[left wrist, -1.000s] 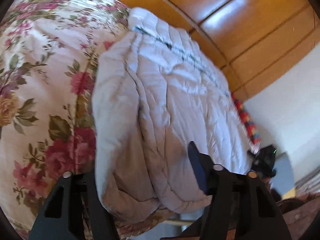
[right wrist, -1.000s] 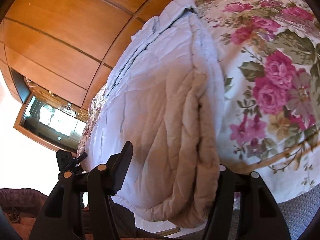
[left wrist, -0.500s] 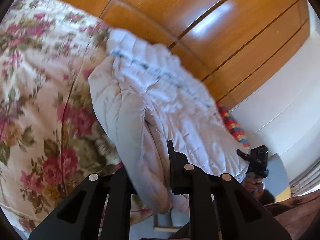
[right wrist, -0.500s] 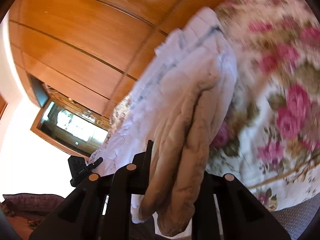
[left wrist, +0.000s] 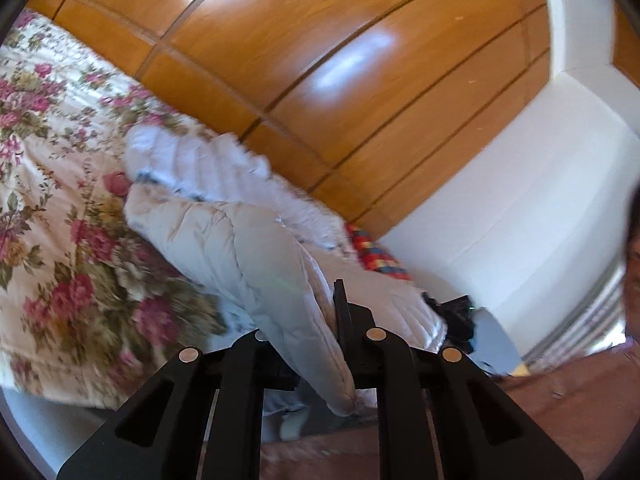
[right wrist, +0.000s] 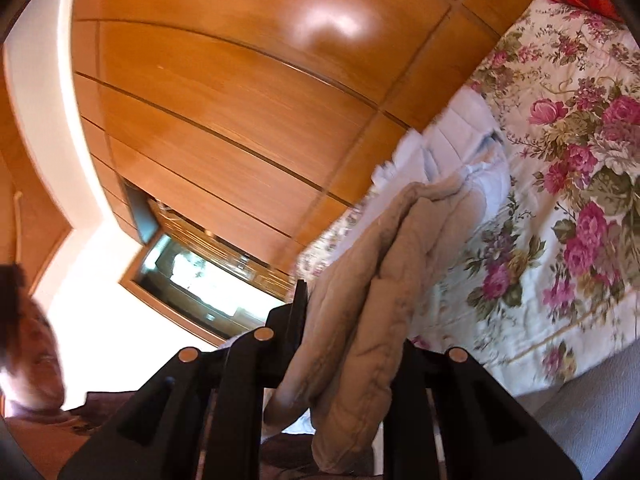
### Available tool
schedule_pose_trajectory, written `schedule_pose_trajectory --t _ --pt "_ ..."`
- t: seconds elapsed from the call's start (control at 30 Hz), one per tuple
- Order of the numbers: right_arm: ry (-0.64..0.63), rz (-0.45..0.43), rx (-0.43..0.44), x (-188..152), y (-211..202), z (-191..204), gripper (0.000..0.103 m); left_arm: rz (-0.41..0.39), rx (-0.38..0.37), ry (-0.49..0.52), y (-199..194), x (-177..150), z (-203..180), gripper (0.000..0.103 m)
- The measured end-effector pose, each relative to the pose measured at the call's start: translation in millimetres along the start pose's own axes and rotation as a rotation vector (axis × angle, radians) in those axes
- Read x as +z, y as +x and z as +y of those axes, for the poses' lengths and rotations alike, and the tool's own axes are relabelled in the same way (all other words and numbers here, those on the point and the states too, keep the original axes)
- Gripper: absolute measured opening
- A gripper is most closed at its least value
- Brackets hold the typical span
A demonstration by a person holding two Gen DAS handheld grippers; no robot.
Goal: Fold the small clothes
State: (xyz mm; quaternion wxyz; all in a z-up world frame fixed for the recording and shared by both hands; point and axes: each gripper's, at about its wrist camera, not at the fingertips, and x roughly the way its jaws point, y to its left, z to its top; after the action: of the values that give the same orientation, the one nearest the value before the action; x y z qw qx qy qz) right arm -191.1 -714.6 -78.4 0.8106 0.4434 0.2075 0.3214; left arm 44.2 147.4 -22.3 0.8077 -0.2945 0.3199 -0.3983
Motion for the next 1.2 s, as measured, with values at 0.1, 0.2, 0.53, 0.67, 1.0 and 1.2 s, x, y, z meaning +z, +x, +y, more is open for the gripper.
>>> schedule_pose_trajectory --t 0.1,0.2,0.53,0.67,1.0,1.2 --pt "0.024 -0.023 0.083 -12 -25 9 0.015 -0.029 -0.037 0.002 -27 -16 -23 0.012" --pt "0.012 -0.028 0.166 -29 -48 20 0.015 -0.061 -0.101 -0.034 -50 -28 -38 0.012" --pt "0.117 -0.081 0.173 8 -16 -9 0.017 -0.076 -0.110 -0.142 -25 -4 -17 0.012" --pt "0.177 -0.107 0.161 46 16 -25 0.019 -0.070 -0.049 -0.205 2 29 11 0.015" --pt "0.265 -0.101 0.032 107 90 -77 0.022 -0.055 0.107 -0.301 64 90 86 0.015" --pt "0.354 -0.100 -0.051 119 120 -121 0.025 -0.026 0.197 -0.344 102 106 130 0.017"
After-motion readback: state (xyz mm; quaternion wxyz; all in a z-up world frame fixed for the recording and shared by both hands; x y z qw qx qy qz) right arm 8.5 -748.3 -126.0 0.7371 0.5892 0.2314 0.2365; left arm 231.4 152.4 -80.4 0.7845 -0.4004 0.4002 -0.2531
